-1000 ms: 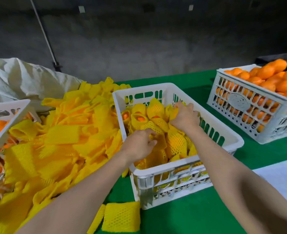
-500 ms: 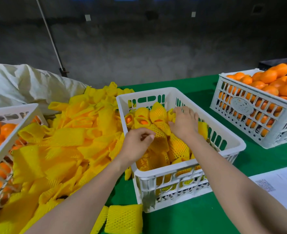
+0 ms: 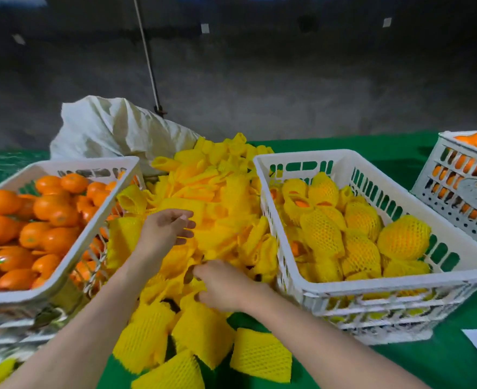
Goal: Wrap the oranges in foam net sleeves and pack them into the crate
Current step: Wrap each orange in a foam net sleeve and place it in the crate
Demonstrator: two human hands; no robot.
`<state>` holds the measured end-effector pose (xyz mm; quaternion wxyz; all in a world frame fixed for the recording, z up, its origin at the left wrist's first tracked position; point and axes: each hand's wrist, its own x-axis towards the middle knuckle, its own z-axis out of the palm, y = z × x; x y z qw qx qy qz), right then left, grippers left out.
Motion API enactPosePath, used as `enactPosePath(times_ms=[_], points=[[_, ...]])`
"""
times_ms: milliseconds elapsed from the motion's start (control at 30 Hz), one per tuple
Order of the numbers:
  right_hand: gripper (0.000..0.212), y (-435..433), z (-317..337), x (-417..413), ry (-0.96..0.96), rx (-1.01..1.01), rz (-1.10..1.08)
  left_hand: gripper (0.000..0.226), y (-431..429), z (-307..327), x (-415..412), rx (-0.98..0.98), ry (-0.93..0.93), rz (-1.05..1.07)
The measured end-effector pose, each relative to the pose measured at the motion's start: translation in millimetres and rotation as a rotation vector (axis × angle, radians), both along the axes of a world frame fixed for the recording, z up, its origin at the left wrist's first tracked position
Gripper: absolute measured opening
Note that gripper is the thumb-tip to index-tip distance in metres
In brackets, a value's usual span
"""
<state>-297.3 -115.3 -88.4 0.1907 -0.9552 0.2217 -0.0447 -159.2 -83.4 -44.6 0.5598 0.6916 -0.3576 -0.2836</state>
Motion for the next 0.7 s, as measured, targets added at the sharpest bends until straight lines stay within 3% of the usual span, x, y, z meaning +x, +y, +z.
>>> enactPosePath(times_ms=[100, 200, 367, 433, 567, 700], points=[[0.026, 13.1, -36.7, 20.7, 0.338, -0.13, 0.148, 0.017, 29.6, -11.1, 24.0, 0.054, -0.034, 0.02], [0.028, 10.3, -52.0, 32.9, 0.352, -0.15, 0.108, 0.014, 55.9, -19.7, 40.5, 0.094, -0.071, 0.006], [0.023, -17.4, -0.9, 43.6, -0.024, 0.1, 0.026, 0.045, 73.5, -23.4, 46.6, 0.253, -0.219, -0.29], [0.018, -20.3, 28.9, 44.0, -0.168, 0.224, 0.022, 0.057, 74.1, -19.9, 43.9, 0.183, -0.199, -0.449], [0.015, -15.4, 60.5, 44.7, -0.398, 0.371, -0.021, 0.048, 70.0, -12.7, 49.8, -0.063, 0.025, -0.423], [0.012, -0.5, 63.0, 60.7, -0.607, 0.412, -0.135, 0.035, 69.2, -7.3, 59.7, -0.222, 0.054, -0.334]])
